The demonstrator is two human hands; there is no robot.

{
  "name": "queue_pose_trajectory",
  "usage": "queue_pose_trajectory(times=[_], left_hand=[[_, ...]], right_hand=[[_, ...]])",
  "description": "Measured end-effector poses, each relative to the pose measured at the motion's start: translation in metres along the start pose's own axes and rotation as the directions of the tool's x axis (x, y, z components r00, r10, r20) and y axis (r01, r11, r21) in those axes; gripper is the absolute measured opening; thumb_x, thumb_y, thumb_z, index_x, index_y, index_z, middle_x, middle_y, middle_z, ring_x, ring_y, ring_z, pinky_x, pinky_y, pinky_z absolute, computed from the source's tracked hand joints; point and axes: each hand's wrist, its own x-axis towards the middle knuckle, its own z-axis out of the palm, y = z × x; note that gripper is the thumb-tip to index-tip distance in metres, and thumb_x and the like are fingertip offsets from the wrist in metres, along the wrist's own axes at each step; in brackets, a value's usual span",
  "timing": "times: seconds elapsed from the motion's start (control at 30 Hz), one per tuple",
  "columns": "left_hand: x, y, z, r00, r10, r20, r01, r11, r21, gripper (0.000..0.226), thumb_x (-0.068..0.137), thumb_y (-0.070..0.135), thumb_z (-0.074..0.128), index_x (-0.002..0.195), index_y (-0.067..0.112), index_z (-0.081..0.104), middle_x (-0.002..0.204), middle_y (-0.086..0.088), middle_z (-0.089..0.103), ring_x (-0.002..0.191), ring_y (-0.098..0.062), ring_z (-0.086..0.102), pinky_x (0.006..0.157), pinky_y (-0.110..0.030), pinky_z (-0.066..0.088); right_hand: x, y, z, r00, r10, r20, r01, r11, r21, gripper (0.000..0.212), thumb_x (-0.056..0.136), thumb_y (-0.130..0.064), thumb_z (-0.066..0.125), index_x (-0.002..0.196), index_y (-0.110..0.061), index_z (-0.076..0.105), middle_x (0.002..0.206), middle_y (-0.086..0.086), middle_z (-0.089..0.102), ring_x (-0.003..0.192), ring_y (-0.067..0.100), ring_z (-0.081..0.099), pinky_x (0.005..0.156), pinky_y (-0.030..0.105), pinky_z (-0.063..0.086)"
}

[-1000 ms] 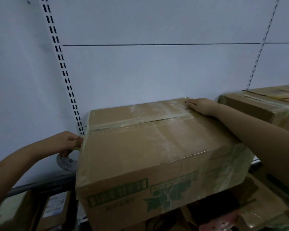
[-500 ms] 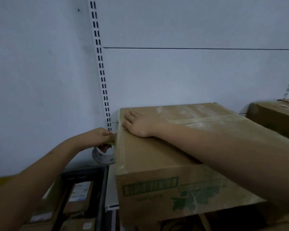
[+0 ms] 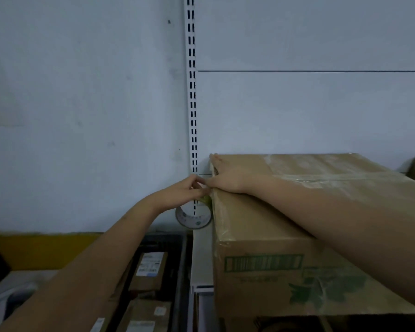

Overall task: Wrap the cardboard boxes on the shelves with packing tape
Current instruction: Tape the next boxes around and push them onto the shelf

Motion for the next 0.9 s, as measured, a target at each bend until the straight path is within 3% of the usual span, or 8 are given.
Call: queue_pose_trajectory(times=[0.13,0.2,0.37,0.47,0.53,0.6,0.67,0.9], left_hand=[[-0.009,0.036,-0.015,0.932,0.171,-0.319,-0.151,0.985,0.088,0.044,0.104,0.033,0.044,0.143,0.013,0.044,0.139,-0.005,0.048,0.123,-0.011,0.046,0.09,-0.014,0.037],[-0.007,0.058,-0.016,0.884,0.281,-0.372,-0.214,0.954,0.212,0.04,0.103,0.035,0.048,0.139,0.018,0.049,0.139,-0.003,0.048,0.127,-0.011,0.045,0.099,-0.021,0.033],[0.007,0.14,0.034,0.931,0.365,0.028,-0.34,0.836,0.431,0.051,0.1,0.05,0.045,0.145,0.029,0.043,0.151,0.001,0.04,0.137,-0.017,0.039,0.114,-0.036,0.032],[0.015,0.195,0.083,0.906,0.309,0.288,-0.42,0.73,0.538,0.066,0.098,0.059,0.039,0.155,0.026,0.027,0.16,0.0,0.027,0.142,-0.019,0.035,0.116,-0.032,0.026],[0.022,0.225,0.118,0.884,0.259,0.388,-0.452,0.685,0.572,0.073,0.097,0.062,0.039,0.157,0.024,0.021,0.161,-0.002,0.028,0.13,-0.021,0.051,0.107,-0.027,0.038],[0.03,0.249,0.149,0.866,0.238,0.44,-0.479,0.649,0.592,0.079,0.095,0.065,0.039,0.158,0.022,0.017,0.159,-0.007,0.031,0.125,-0.025,0.056,0.1,-0.027,0.042],[0.039,0.269,0.176,0.856,0.257,0.449,-0.504,0.609,0.613,0.083,0.093,0.069,0.036,0.158,0.022,0.015,0.163,-0.009,0.021,0.135,-0.027,0.047,0.11,-0.029,0.036],[0.077,0.327,0.26,0.916,0.153,0.371,-0.37,0.68,0.633,0.087,0.093,0.073,0.025,0.158,0.017,0.01,0.161,-0.009,0.029,0.147,-0.03,0.029,0.119,-0.046,0.026]], right_hand=[[-0.019,0.003,-0.023,0.981,-0.052,-0.188,0.087,0.979,0.183,0.074,0.101,-0.054,0.04,0.159,-0.021,0.009,0.166,-0.003,0.004,0.151,0.013,0.011,0.118,0.026,0.008],[-0.032,0.013,-0.042,0.958,-0.069,-0.278,0.1,0.99,0.1,0.067,0.102,-0.052,0.038,0.158,-0.022,0.018,0.165,-0.003,0.012,0.151,0.012,0.013,0.121,0.028,0.007],[-0.109,0.088,-0.088,0.887,-0.045,-0.46,-0.058,0.977,-0.207,0.055,0.102,-0.047,0.043,0.151,-0.022,0.04,0.161,-0.002,0.029,0.146,0.017,0.028,0.119,0.032,0.021],[-0.177,0.154,-0.108,0.822,0.183,-0.539,-0.243,0.969,-0.042,0.048,0.103,-0.044,0.043,0.145,-0.021,0.048,0.153,-0.002,0.043,0.14,0.016,0.038,0.113,0.029,0.028],[-0.223,0.197,-0.114,0.725,0.371,-0.581,-0.321,0.927,0.192,0.044,0.104,-0.042,0.043,0.141,-0.021,0.053,0.146,-0.004,0.05,0.133,0.014,0.045,0.103,0.025,0.032],[-0.263,0.236,-0.11,0.609,0.525,-0.595,-0.338,0.85,0.404,0.042,0.104,-0.041,0.041,0.138,-0.022,0.056,0.142,-0.005,0.054,0.129,0.014,0.047,0.099,0.025,0.032],[-0.29,0.271,-0.097,0.539,0.613,-0.578,-0.333,0.785,0.522,0.039,0.104,-0.042,0.04,0.135,-0.026,0.058,0.134,-0.005,0.058,0.124,0.016,0.051,0.102,0.032,0.038],[-0.3,0.367,-0.019,0.608,0.629,-0.485,-0.317,0.752,0.577,0.039,0.103,-0.027,0.048,0.141,-0.017,0.052,0.139,0.0,0.056,0.126,0.017,0.053,0.1,0.03,0.043]])
